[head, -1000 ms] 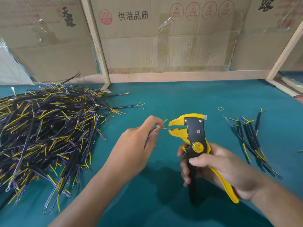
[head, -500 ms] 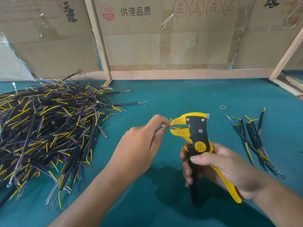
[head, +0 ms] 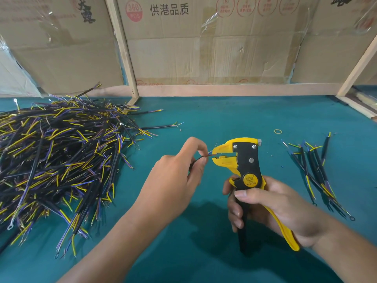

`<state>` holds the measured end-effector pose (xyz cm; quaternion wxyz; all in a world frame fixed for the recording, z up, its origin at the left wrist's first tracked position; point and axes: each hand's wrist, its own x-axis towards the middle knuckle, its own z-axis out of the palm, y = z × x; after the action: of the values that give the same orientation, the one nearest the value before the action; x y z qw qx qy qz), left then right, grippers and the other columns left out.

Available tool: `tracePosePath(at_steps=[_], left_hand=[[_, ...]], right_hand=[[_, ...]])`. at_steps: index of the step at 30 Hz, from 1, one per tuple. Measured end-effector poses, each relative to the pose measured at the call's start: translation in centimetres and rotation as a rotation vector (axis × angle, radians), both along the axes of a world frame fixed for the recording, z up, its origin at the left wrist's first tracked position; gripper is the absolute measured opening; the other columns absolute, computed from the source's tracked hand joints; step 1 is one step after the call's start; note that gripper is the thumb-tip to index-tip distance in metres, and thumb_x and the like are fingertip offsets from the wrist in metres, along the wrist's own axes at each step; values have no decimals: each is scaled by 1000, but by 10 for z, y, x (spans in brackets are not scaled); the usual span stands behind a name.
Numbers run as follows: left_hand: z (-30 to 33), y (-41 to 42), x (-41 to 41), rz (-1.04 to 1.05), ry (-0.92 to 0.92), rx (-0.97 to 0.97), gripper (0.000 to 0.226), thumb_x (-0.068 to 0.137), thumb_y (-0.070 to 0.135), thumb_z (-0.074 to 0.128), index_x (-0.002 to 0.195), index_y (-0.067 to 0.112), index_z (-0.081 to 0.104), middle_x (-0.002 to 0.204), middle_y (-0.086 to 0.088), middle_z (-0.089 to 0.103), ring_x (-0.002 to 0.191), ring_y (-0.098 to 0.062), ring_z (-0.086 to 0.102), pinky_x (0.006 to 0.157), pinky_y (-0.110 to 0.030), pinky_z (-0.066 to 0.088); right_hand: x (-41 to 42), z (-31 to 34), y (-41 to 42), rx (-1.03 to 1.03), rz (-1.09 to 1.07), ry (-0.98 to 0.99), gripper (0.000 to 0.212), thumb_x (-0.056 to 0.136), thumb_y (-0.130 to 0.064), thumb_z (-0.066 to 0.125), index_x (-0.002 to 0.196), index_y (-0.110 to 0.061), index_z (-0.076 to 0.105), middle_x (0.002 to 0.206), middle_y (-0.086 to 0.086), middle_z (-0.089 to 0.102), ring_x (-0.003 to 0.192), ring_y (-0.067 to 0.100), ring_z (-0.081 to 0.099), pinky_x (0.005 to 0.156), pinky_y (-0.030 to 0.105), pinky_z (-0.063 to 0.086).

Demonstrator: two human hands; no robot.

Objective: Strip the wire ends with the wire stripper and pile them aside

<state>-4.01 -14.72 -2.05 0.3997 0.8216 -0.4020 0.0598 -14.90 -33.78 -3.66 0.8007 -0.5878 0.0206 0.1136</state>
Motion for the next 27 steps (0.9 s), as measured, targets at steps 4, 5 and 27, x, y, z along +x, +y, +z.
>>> tracePosePath(at_steps=[4, 5, 27], left_hand=[[-1, 0, 0, -8, -7, 4, 11, 102, 30, 47, 98, 38, 42, 64, 6, 60, 50, -18, 46, 51, -32, 41], [-1, 0, 0, -11, -10, 4, 11, 102, 29, 47, 98, 38, 43, 63, 5, 59, 50, -19, 46, 51, -33, 41], [2, 1, -1, -25, -76, 19, 9, 103, 27, 46, 100, 35, 43, 60, -4, 53, 54, -25, 42, 53, -45, 46]], right_hand=[[0, 0, 0, 3, 8, -4, 29, 82, -25, 71, 102, -4, 67, 73, 17, 53, 67, 33, 54, 70, 44, 53], [0, 0, 0, 4, 8, -3, 28, 82, -25, 71, 101, -5, 68, 73, 17, 53, 67, 33, 54, 70, 44, 53], [1, 0, 0, 39, 34, 15, 23, 84, -27, 72, 96, -8, 66, 67, 13, 47, 58, 28, 48, 63, 42, 48]])
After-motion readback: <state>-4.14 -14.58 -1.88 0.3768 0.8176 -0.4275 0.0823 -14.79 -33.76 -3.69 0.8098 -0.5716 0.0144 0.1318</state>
